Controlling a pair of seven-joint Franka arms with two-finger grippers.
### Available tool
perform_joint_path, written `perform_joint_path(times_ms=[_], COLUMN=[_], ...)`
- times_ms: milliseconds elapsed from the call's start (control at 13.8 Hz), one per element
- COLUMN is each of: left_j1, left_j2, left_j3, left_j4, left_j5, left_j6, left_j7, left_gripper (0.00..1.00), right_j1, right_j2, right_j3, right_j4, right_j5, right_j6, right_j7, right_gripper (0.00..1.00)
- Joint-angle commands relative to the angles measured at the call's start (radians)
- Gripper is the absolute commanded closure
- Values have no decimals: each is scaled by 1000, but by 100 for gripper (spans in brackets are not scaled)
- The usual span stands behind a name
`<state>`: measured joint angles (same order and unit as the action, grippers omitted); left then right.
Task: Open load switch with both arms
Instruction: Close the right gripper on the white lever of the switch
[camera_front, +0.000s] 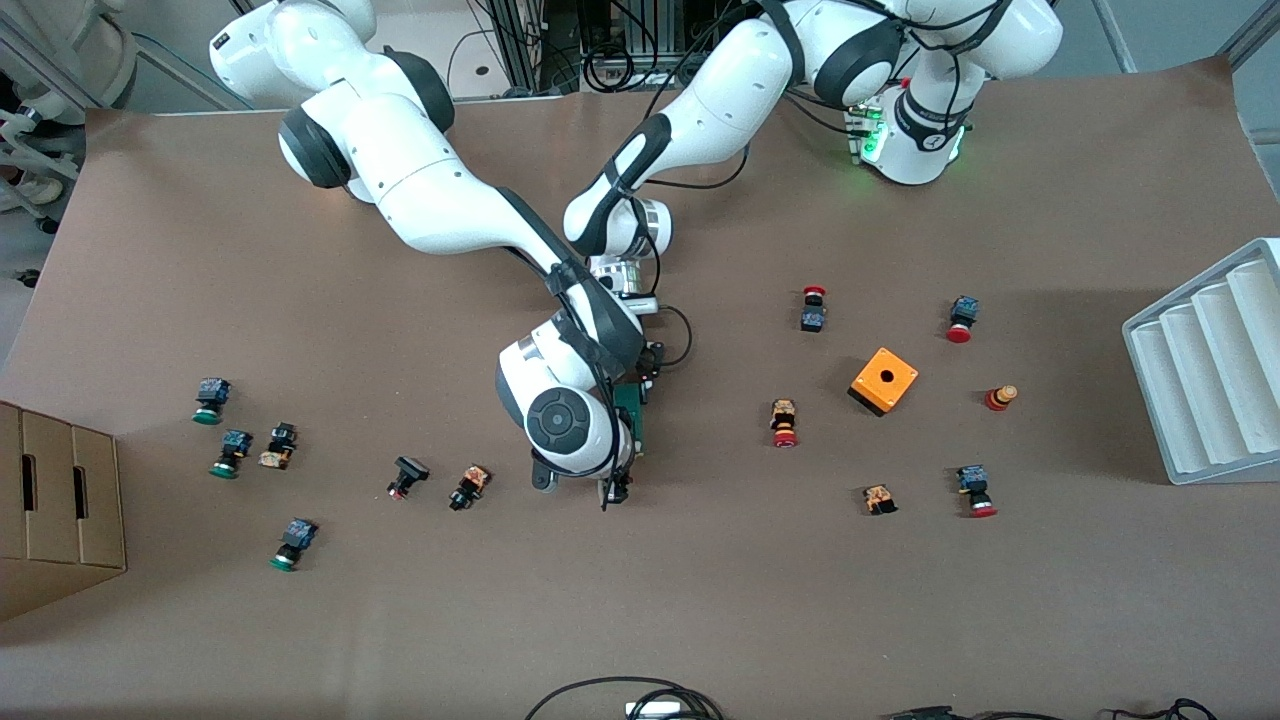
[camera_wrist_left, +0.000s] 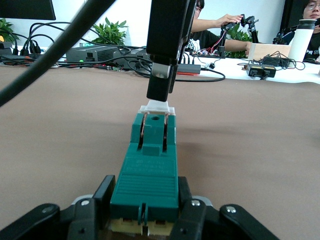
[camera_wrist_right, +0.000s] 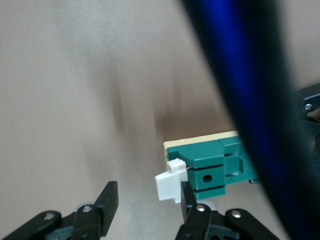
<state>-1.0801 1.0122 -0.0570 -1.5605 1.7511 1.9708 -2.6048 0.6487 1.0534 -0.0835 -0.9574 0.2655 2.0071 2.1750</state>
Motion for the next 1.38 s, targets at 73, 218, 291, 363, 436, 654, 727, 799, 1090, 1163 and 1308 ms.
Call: perform_joint_path(times_ms=[73, 218, 291, 363, 436, 654, 727, 799, 1090, 1163, 1308], left_j1=[6, 6, 6, 6, 6, 6, 6, 6, 6, 6, 6], left_j2=[19, 19, 19, 19, 17, 17, 17, 17, 17, 17, 17], left_j3=[-3, -3, -3, -3, -3, -3, -3, -1, -3, -3, -3], left_j4=[28, 28, 28, 28, 28, 28, 28, 28, 28, 28, 28], left_j5=[18, 15, 14, 14, 14, 13, 13, 14, 14, 14, 13], left_j6=[5, 5, 5, 5, 5, 5, 5, 5, 5, 5, 5], left_j7=[24, 74, 77, 77, 78, 78, 78, 80, 80, 80, 80], left_gripper=[52, 53, 53, 53, 53, 53, 53, 53, 52, 52, 52], right_j1=[-3, -3, -3, -3, -3, -3, -3, -3, -3, -3, -3], right_j2=[36, 36, 36, 39, 42, 48, 51, 51, 50, 50, 50], right_j3=[-2, -2, -2, -2, -2, -2, -2, -2, -2, -2, -2], right_j4=[69, 71, 71, 69, 71, 71, 71, 71, 71, 71, 71], right_j5=[47, 75, 77, 78, 78, 78, 78, 78, 78, 78, 78], right_j6=[-70, -70, -68, -67, -65, -60, -59, -59, -59, -60, -62], right_j7=[20, 20, 20, 20, 20, 20, 20, 20, 20, 20, 20], right_gripper=[47, 47, 47, 47, 47, 47, 47, 47, 54, 58, 60])
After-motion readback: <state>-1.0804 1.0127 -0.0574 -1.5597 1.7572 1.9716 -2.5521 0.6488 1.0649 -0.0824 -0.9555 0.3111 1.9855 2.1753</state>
